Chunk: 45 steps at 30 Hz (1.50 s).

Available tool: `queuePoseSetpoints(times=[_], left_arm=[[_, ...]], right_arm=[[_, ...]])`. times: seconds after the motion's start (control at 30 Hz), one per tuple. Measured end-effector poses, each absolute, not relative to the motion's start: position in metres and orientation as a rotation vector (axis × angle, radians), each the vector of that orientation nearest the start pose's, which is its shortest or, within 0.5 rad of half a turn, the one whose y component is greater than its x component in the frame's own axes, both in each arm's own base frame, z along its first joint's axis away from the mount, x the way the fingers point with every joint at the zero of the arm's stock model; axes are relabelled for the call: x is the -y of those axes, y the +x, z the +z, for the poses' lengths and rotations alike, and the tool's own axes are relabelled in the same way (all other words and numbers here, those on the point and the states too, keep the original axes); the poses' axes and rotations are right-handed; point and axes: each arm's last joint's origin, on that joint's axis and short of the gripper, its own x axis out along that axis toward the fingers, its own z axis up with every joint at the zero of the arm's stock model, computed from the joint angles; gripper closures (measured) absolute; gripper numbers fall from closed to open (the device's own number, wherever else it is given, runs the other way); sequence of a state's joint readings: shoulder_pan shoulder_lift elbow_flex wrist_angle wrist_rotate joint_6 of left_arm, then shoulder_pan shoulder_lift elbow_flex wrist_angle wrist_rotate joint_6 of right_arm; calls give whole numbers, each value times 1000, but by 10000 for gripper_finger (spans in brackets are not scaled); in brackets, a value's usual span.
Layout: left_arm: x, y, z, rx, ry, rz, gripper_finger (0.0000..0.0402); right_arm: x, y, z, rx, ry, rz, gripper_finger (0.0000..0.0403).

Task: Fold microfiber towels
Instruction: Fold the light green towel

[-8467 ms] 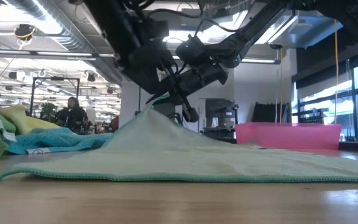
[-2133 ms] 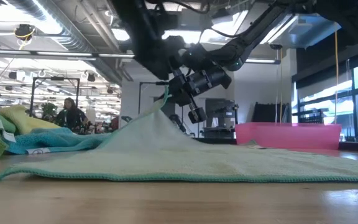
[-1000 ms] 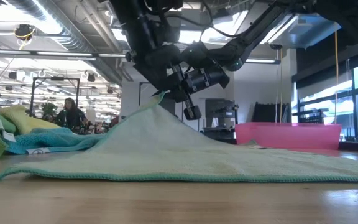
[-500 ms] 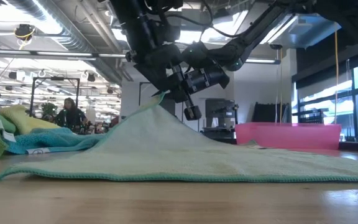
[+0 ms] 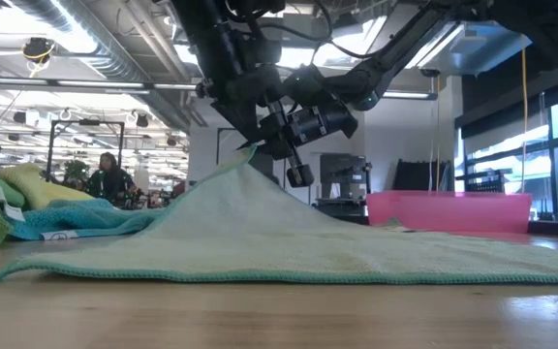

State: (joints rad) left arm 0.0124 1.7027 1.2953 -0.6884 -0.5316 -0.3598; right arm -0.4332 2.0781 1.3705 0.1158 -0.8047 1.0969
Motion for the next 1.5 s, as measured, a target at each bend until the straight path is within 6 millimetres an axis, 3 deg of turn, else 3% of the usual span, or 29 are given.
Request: queuePoseSetpoints(times=[0.37,0.73,0.9,1.2,1.5], left_arm=[[-9,344,239,-989,-21,637,401],[5,333,235,-1091,0,634,401],[6,332,234,-1106,7,634,401],[6,330,234,-1130,16,635,401],[9,321,240,-1165,32,625,401]], right_arm=[[168,414,172,-647,1318,106,380],[167,414,173,-649,1240,188,270],[169,411,174,-651,1193,270,238],[171,403,173,-650,1024,540,234],[171,403,175,-611,867,599,234]])
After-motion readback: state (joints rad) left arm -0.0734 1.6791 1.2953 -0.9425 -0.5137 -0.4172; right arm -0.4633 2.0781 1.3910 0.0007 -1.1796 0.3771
